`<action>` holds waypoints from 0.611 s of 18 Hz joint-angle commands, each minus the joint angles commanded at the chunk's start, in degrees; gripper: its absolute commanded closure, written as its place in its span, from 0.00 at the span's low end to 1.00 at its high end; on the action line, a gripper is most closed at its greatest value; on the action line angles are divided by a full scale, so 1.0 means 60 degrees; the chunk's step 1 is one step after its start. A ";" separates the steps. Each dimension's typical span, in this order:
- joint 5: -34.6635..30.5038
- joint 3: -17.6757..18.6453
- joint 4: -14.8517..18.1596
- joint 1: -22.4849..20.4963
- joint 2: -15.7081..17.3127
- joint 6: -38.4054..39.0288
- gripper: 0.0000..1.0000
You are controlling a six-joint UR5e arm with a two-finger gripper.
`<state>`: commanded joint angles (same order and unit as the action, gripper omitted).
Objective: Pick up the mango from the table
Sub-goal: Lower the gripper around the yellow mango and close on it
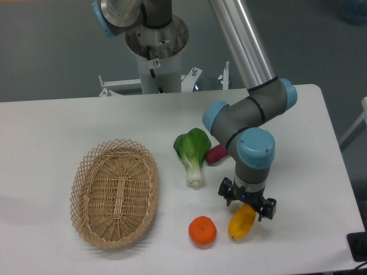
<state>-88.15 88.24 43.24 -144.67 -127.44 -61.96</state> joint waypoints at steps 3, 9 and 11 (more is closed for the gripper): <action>-0.0088 0.0015 0.0000 0.0044 0.0000 0.0029 0.17; -0.0147 0.0088 0.0000 0.0059 0.0087 0.0103 0.45; -0.0147 0.0088 0.0015 0.0059 0.0117 0.0103 0.45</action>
<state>-89.03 88.77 43.33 -144.32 -126.74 -61.35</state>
